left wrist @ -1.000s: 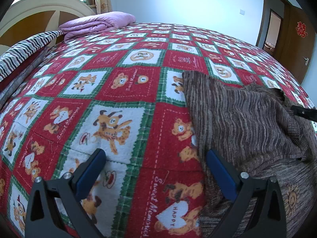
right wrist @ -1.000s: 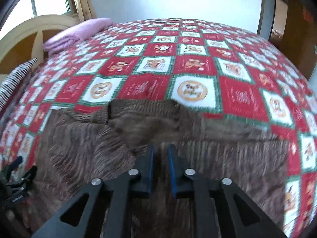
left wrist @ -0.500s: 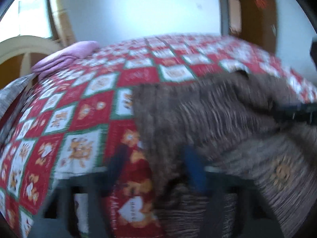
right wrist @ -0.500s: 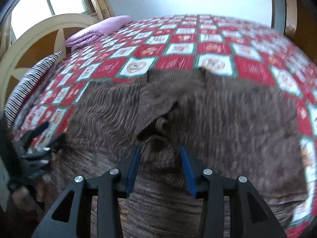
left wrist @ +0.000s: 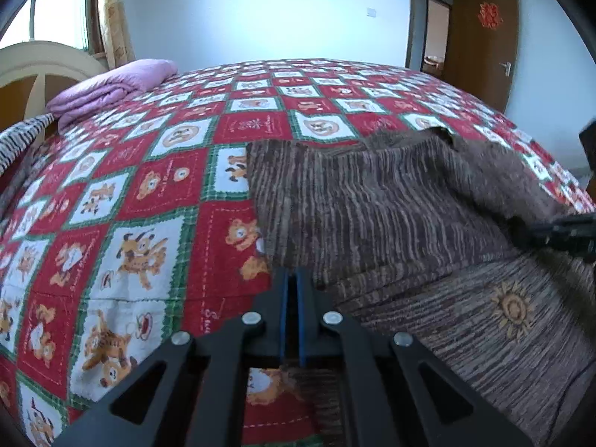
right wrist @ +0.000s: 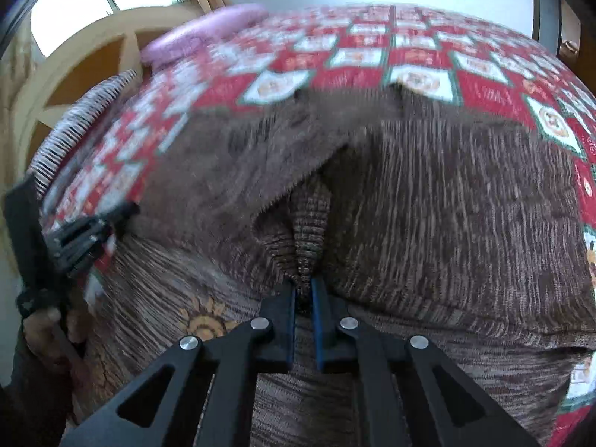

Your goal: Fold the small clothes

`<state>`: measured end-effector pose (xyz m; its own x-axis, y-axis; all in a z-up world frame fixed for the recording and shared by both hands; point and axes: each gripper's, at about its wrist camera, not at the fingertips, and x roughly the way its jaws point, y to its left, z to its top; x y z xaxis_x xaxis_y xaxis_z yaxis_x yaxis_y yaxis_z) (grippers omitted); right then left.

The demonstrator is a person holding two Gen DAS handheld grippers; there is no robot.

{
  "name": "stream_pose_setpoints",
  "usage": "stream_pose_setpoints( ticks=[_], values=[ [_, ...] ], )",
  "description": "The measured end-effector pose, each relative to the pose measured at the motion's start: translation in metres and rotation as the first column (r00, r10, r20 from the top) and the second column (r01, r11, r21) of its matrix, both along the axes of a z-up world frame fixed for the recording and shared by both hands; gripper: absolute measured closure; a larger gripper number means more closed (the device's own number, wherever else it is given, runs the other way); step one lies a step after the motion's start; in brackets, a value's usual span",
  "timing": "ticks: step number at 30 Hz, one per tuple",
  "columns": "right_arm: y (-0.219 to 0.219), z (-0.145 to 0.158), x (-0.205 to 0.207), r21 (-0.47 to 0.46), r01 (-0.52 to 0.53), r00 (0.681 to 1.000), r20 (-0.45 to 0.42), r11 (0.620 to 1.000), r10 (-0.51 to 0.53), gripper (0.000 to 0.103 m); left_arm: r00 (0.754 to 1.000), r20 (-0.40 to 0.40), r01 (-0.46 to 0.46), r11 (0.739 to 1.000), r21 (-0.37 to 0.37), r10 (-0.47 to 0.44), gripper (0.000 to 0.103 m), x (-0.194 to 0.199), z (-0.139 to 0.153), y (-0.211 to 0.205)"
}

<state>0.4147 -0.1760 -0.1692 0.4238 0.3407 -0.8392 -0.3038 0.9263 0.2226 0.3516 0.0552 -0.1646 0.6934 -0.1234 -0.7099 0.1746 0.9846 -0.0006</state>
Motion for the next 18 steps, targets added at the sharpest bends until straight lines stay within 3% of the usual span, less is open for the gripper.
stream_pose_setpoints(
  ticks=[1, 3, 8, 14, 17, 18],
  values=[
    [-0.003, 0.004, 0.001, 0.014, 0.017, 1.000, 0.007, 1.000, -0.017, 0.089, 1.000, 0.001, 0.003, 1.000, 0.006, -0.003, 0.099, 0.000, 0.000, -0.001],
    [-0.009, 0.015, 0.004, 0.043, 0.041, 0.998, 0.047, 0.998, -0.043, 0.069, 1.000, 0.002, 0.005, 1.000, 0.004, -0.005, 0.099, 0.000, 0.000, 0.000],
    [-0.016, 0.028, 0.041, 0.130, 0.092, 0.994, 0.042, 0.987, -0.098, 0.067, 1.000, -0.002, 0.006, 1.000, -0.017, -0.006, 0.099, 0.001, 0.000, 0.003],
    [-0.007, 0.006, 0.091, 0.125, 0.112, 0.993, -0.041, 0.986, -0.108, 0.068, 1.000, -0.006, 0.008, 0.999, -0.039, -0.008, 0.099, 0.001, -0.001, 0.006],
    [0.008, 0.019, 0.091, 0.081, 0.071, 0.997, 0.019, 0.994, -0.072, 0.102, 1.000, -0.008, 0.008, 0.998, -0.056, -0.009, 0.099, 0.001, -0.001, 0.007],
    [0.011, 0.026, 0.090, 0.060, 0.064, 0.997, 0.046, 0.996, -0.067, 0.102, 1.000, -0.008, 0.009, 0.998, -0.058, -0.009, 0.099, 0.001, -0.001, 0.007]
  ],
)
